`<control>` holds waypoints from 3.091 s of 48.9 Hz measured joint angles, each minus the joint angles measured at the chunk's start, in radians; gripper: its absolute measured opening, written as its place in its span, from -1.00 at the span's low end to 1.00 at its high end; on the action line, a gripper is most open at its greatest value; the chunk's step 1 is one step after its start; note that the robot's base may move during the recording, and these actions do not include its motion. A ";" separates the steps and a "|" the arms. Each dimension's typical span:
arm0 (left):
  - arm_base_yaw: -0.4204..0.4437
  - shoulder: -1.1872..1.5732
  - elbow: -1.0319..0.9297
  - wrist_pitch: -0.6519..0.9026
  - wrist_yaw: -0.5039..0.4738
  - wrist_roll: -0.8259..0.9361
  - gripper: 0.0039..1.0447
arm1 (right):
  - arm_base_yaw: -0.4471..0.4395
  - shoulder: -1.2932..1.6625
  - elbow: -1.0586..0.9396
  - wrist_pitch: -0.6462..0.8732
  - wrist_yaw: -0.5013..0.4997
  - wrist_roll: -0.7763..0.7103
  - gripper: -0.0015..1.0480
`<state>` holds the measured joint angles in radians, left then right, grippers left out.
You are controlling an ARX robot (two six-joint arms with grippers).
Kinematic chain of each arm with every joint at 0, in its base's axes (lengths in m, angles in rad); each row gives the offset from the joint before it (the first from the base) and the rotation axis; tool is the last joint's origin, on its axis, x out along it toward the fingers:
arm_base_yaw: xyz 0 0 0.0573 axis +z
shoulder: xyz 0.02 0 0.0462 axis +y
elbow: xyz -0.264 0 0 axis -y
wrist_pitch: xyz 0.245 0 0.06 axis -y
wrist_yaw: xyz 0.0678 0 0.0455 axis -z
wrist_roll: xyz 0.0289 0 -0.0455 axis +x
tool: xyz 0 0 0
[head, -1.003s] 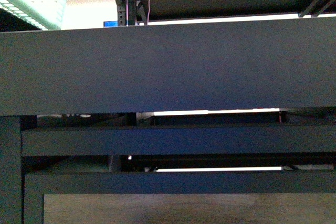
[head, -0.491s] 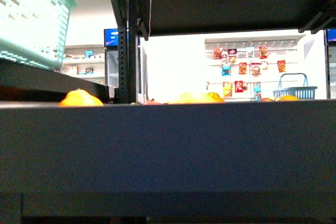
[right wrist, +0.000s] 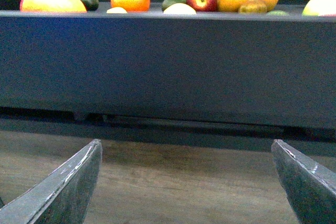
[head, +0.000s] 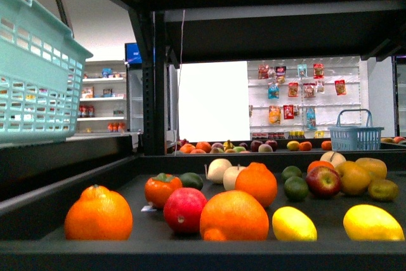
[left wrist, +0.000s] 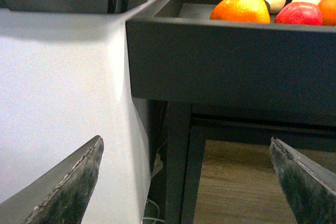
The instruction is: Pick lemon from shelf
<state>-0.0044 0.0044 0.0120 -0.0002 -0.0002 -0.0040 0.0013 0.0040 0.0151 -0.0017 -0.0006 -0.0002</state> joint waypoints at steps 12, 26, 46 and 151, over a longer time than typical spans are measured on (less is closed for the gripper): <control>0.000 0.000 0.000 0.000 0.000 0.000 0.86 | 0.000 0.000 0.000 0.000 0.000 0.000 0.85; 0.000 0.000 0.000 0.000 0.000 0.000 0.86 | 0.000 0.000 0.000 0.000 0.000 0.000 0.85; 0.000 0.000 0.000 0.000 0.000 0.000 0.86 | 0.000 0.000 0.000 0.000 0.001 0.000 0.85; 0.216 1.521 0.990 0.336 0.101 -1.378 0.86 | 0.000 0.000 0.000 0.000 0.000 0.000 0.85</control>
<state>0.2115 1.5253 1.0023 0.3359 0.1005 -1.3815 0.0013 0.0036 0.0151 -0.0017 -0.0006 0.0002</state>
